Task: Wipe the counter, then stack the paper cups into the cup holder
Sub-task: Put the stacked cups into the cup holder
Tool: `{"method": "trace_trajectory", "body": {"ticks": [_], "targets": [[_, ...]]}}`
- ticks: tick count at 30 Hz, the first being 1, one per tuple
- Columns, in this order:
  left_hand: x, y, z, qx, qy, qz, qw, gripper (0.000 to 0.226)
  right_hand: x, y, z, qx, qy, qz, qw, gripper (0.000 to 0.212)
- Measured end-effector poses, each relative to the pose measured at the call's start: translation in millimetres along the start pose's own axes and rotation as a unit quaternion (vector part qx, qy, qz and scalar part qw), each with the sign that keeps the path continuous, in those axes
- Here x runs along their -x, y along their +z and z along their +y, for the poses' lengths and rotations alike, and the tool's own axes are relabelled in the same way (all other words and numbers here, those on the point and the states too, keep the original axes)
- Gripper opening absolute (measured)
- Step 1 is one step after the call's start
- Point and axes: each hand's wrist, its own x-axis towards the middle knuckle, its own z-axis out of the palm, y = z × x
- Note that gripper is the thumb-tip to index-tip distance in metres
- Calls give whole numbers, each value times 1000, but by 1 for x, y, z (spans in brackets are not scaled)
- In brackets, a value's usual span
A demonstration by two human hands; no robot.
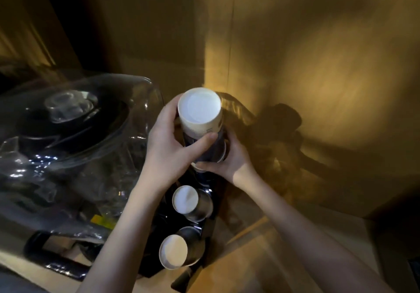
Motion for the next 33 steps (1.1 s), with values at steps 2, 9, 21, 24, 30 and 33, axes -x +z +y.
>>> {"method": "trace_trajectory", "body": {"ticks": [2,9,21,24,30,33], "targets": [[-1,0,0,-35,19,20,999,71,0,8,10,3,-3,13,1000,94],[4,9,-24,-98,14,0,995,68,4,18,39,-57,38,-42,997,75],[5,41,-74,-173,-87,-78,978,59,15,16,98,-115,263,-41,957,31],[8,45,-79,-182,-99,-90,974,64,17,16,111,-72,275,-51,957,47],[1,51,-82,-211,-82,-104,969,67,13,20,115,-53,283,-28,957,48],[-4,54,-84,-222,-90,-106,965,68,12,18,118,0,263,-52,963,45]]}}
